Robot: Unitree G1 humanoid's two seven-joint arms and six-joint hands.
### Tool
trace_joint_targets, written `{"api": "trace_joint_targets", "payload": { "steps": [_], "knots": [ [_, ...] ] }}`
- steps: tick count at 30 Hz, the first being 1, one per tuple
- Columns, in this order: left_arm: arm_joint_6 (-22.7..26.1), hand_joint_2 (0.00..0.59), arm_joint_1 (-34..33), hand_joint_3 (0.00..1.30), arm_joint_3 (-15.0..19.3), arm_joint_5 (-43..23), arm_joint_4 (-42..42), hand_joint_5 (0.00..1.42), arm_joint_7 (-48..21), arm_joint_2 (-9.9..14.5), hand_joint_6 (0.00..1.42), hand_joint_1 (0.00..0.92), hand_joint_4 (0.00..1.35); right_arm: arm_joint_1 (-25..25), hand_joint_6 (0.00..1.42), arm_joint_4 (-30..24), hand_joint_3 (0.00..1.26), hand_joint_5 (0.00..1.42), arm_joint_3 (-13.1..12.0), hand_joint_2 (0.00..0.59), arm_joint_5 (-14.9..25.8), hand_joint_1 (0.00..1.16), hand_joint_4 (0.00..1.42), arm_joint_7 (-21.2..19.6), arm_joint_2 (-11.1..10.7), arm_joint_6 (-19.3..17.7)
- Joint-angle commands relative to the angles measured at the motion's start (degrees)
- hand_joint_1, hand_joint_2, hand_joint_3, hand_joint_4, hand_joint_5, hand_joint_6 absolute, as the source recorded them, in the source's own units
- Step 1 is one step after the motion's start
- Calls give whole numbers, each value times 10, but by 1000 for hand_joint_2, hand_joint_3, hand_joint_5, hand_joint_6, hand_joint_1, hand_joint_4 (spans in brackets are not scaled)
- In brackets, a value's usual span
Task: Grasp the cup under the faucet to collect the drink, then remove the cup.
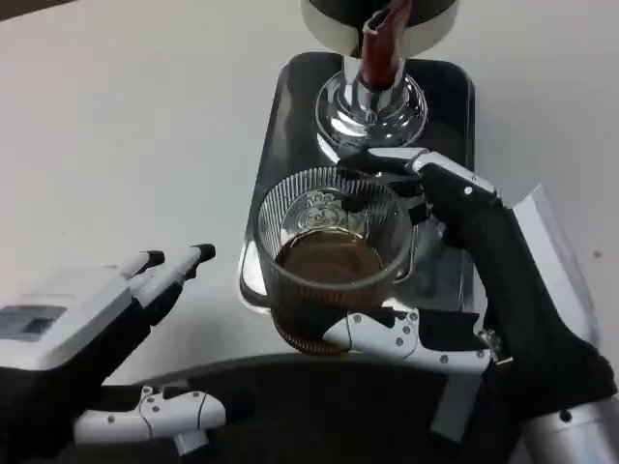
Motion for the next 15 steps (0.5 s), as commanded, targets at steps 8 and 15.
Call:
{"api": "trace_joint_targets", "payload": {
  "steps": [8,15],
  "knots": [
    [-6,104,11,0,-2,4,-7,0,0,2,60,0,0,-6,1198,-26,790,1028,5,145,8,959,860,4,11,-19],
    [-21,104,15,0,2,-5,-6,0,4,-1,60,0,0,-2,1200,-28,791,1028,4,147,9,952,869,6,12,-19]
  ]
}}
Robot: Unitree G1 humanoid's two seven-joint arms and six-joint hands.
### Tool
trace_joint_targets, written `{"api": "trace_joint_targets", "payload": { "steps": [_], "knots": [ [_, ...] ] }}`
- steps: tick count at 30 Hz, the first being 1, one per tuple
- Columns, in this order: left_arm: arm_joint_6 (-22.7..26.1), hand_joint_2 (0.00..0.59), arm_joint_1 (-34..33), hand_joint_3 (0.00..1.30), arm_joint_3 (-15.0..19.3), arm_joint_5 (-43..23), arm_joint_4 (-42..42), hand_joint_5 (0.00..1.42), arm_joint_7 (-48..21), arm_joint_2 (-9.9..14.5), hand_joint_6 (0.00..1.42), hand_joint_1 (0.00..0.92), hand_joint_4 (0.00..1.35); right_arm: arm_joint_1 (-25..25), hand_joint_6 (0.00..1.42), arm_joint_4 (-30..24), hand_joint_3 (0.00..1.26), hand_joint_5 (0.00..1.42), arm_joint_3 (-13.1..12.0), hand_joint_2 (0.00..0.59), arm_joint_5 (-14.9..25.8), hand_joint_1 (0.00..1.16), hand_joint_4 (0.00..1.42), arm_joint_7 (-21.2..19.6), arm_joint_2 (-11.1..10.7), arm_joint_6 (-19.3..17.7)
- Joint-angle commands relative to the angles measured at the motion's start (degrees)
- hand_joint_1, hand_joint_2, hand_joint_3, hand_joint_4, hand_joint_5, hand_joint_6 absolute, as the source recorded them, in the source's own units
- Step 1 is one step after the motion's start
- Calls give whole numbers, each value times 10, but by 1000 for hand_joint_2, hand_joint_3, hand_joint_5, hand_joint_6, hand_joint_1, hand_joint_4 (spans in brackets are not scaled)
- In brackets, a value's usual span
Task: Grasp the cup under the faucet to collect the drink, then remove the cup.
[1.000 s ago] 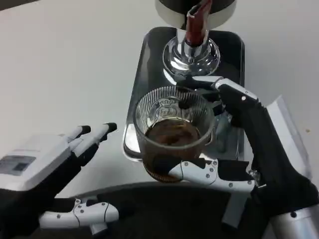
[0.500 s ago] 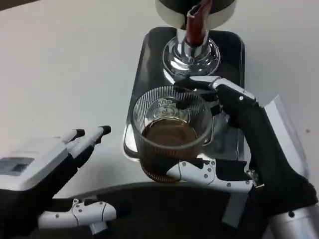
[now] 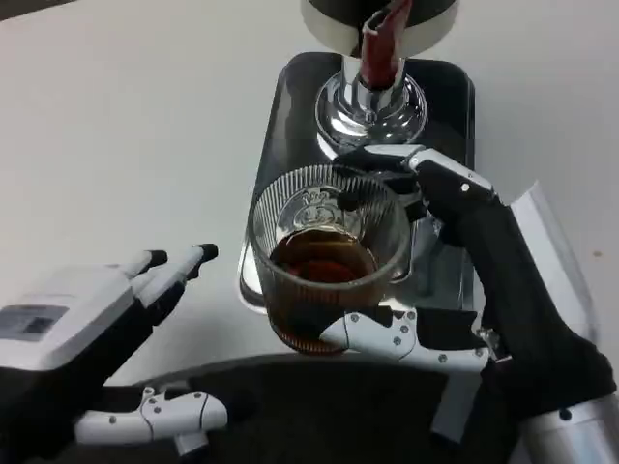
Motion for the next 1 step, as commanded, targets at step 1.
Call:
{"api": "trace_joint_targets", "payload": {
  "steps": [1],
  "knots": [
    [-18,104,16,0,3,-2,-6,0,5,-2,60,0,0,0,1200,-23,791,1028,5,147,9,951,870,-2,8,-19]
  ]
}}
